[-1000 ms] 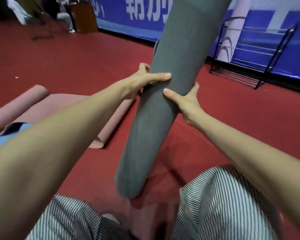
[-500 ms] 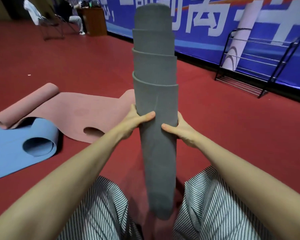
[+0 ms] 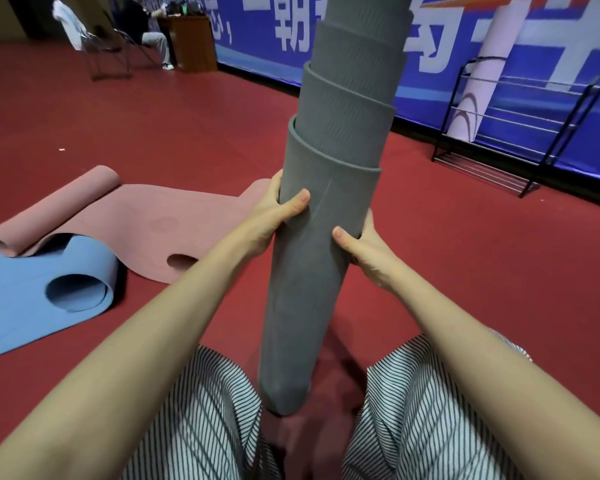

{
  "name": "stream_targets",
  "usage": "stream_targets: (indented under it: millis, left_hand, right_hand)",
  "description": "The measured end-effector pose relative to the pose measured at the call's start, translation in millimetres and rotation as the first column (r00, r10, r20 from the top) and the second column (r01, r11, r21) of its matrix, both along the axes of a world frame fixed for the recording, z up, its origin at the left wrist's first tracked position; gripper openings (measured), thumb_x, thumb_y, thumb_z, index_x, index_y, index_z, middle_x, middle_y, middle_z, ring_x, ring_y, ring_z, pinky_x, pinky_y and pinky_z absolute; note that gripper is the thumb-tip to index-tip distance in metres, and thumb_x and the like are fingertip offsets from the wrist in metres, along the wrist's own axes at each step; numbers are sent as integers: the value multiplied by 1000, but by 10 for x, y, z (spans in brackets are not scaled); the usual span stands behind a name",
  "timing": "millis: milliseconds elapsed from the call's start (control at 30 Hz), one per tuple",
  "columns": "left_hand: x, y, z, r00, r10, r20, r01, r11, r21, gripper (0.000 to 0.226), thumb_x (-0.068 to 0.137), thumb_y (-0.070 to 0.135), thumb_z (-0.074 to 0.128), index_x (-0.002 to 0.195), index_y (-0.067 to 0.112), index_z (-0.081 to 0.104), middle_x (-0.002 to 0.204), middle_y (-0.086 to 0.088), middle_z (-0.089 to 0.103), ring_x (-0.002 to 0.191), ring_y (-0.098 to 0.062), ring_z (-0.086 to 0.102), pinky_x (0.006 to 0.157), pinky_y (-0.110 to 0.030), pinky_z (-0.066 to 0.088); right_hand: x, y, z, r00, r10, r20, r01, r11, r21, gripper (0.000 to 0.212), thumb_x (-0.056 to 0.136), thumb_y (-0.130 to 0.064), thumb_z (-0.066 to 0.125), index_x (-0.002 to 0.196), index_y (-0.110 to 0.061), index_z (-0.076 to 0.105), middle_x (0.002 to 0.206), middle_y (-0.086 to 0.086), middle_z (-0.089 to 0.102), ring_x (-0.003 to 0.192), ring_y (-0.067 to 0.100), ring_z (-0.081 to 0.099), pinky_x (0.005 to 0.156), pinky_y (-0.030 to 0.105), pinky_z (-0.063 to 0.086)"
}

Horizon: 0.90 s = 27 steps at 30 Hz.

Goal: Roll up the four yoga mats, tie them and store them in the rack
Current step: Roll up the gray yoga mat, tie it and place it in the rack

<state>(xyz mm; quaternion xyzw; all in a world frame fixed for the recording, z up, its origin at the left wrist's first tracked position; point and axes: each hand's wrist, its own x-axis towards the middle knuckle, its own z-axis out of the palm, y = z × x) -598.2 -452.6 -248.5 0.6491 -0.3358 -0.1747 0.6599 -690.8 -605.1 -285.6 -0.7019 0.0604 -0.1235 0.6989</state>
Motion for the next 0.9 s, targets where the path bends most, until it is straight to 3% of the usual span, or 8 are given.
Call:
stream_targets:
  millis: [233,400,467,567,633,733,833,900]
  left_hand:
    - [7,148,-59,998,64,-6,-64,998,-29,116,41,75,78,132,16,38,121,6,58,105,1,61,85,-16,48]
    - [8,464,-175,992,124,-35,-124,992,2,123,45,75,77,142,17,29,118,15,61,105,4,61,80,-14,49]
    - [-1,599,-191,988,142,-62,-143,990,-3,117,51,69,79,143,16,28,120,12,59,102,5,61,78,-13,49]
    - [-50,723,-169,977,180,-118,-188,980,-63,90,72,46,71,144,13,27,119,8,59,98,6,63,75,-13,50]
    - [-67,760,-59,971,219,-99,-229,968,-99,105,59,58,81,140,12,30,117,9,60,98,6,63,76,-13,50]
    - [-98,778,53,972,225,-69,-232,967,-102,123,45,73,78,138,10,29,118,10,57,101,7,61,79,-13,49]
    - [-174,778,-185,974,198,-109,-206,976,-68,115,48,74,76,137,19,29,121,15,55,103,10,59,80,-12,48]
    - [-160,800,-348,961,239,-138,-251,966,-70,95,65,61,76,138,21,29,116,17,56,104,4,60,77,-12,49]
  right_hand:
    - [152,119,30,999,3,40,-3,1000,5,146,22,-75,81,141,-16,21,135,1,47,126,16,48,106,34,40]
    - [246,309,-19,996,91,25,-90,996,-28,148,23,-75,81,143,-14,19,135,1,45,123,12,47,101,27,42]
    - [282,420,-40,992,127,20,-126,991,-40,147,26,-73,82,144,-13,19,140,5,44,126,15,46,104,30,41]
    - [325,588,12,991,130,40,-129,991,-27,142,26,-71,83,143,-13,25,134,4,49,120,14,50,101,29,44]
    - [366,644,133,990,116,81,-113,993,-39,140,27,-71,83,141,-13,28,127,1,53,115,11,53,97,26,46]
    - [394,598,204,985,103,140,-94,993,-72,138,31,-74,81,141,-11,27,128,3,52,113,10,54,94,24,47]
    - [343,575,9,985,163,50,-157,982,-108,146,28,-77,79,145,-14,18,135,4,46,119,12,48,96,20,45]
    - [330,601,-84,976,218,-26,-219,968,-122,152,24,-77,79,147,-15,12,138,2,43,123,12,45,93,15,44]
